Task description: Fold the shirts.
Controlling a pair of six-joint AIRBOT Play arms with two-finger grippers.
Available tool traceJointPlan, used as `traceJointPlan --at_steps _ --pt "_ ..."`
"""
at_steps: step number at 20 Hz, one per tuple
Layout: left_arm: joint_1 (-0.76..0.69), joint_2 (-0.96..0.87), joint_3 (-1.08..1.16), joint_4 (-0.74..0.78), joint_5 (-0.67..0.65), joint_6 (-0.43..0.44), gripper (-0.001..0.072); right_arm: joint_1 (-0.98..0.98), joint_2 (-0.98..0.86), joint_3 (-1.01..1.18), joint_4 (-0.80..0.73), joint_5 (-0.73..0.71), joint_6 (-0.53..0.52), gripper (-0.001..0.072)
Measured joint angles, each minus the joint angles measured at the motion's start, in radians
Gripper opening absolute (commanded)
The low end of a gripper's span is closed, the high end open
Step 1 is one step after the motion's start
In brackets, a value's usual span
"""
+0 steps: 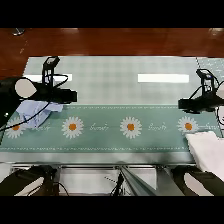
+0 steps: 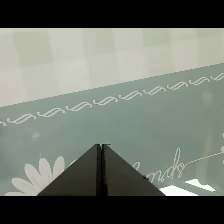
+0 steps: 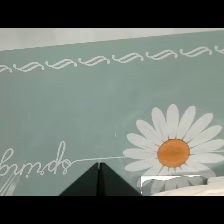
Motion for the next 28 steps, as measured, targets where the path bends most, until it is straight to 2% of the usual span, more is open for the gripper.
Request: traceJointPlan --at_steps 14,20,21,22,23,24,28 --pt "0.000 0.000 0.000 0.000 0.000 0.000 0.0025 0.000 0.000 0.000 0.000 -0.001 0.000 0.0020" --pt "0.000 0.000 0.000 -0.001 0.003 0.000 0.0025 0.000 0.000 0.000 0.000 -0.072 0.000 0.0020" --pt "0.000 -0.001 0.000 -0.002 0.013 0.000 0.0054 0.000 0.000 0.000 -0.002 -0.086 0.000 0.0019" --pt "0.000 -0.002 0.000 -0.002 0.027 0.000 0.0186 0.000 0.000 0.000 -0.003 -0.106 0.000 0.0060" --pt "0.001 -0.003 0.000 -0.001 0.051 0.000 0.0590 0.000 0.000 0.000 -0.005 -0.131 0.000 0.0457" --pt "0.002 -0.004 0.000 0.007 0.083 0.000 0.0708 0.000 -0.002 0.000 -0.007 -0.154 0.000 0.0625" --pt "0.027 -0.008 0.008 0.204 0.296 0.001 0.0704 0.000 -0.035 0.000 -0.028 -0.188 -0.006 0.0622"
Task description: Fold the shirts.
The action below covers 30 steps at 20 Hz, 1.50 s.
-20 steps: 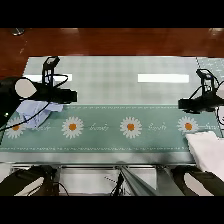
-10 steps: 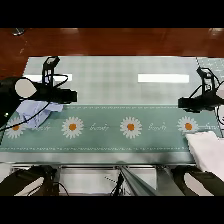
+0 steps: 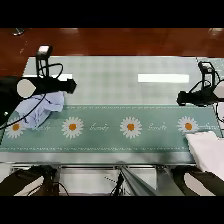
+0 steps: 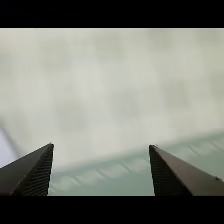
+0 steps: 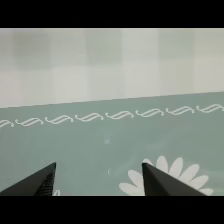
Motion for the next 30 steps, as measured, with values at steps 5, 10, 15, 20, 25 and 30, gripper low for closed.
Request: traceJointPlan --at_steps 5,10,15,20,25,30 --pt "0.175 -0.081 0.016 0.202 0.109 -0.001 0.0703 0.000 -0.010 -0.002 0.012 0.011 -0.003 0.0621" --pt "0.356 -0.181 0.021 0.245 -0.100 -0.031 0.0703 0.000 -0.010 -0.002 0.021 0.004 0.020 0.0622" --pt "0.414 -0.295 0.022 0.169 -0.231 -0.049 0.0703 0.000 -0.008 -0.002 0.045 0.054 0.035 0.0621" --pt "0.423 -0.365 0.031 0.062 -0.342 -0.016 0.0022 0.000 0.031 0.006 0.046 0.071 0.034 0.0621" --pt "0.422 -0.284 0.172 -0.229 -0.435 0.138 0.0021 0.000 0.158 0.106 -0.028 0.079 0.028 0.0621" --pt "0.377 -0.089 0.468 -0.539 -0.419 0.225 0.0021 0.000 0.322 0.187 -0.003 0.078 0.030 0.0620"
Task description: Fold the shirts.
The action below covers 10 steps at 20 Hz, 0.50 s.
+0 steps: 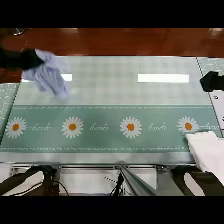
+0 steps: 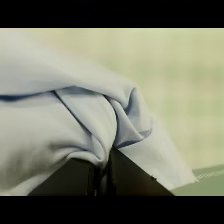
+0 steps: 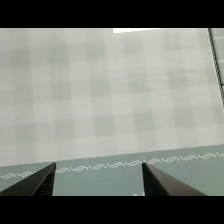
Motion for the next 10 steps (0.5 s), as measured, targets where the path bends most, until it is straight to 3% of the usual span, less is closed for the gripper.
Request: traceJointPlan --at_steps 5,10 --pt "-0.136 0.102 0.285 -0.083 0.017 0.018 0.0021 0.000 0.167 0.018 0.079 0.013 0.000 0.0620" --pt "-0.457 0.146 0.325 -0.082 0.126 0.061 0.0022 0.000 0.273 0.021 0.122 0.074 -0.001 0.0620"
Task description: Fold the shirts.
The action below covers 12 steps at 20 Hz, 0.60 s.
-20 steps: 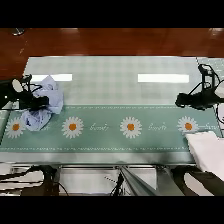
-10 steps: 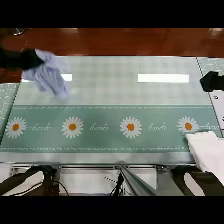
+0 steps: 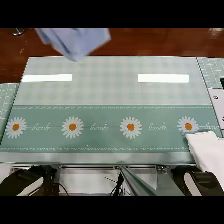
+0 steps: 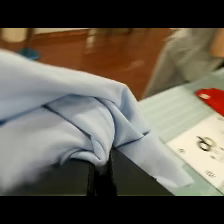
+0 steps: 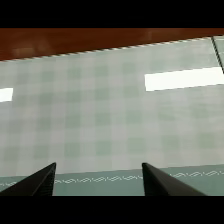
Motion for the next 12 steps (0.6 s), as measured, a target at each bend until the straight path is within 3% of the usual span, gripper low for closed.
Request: traceJointPlan --at_steps 6,12 --pt "-0.402 0.022 -0.375 0.086 0.198 0.013 0.0023 0.000 0.036 0.000 0.005 0.055 -0.001 0.0621" --pt "-0.502 0.022 -0.871 0.105 0.328 -0.170 0.0024 0.000 0.029 -0.037 0.024 0.058 0.010 0.0620"
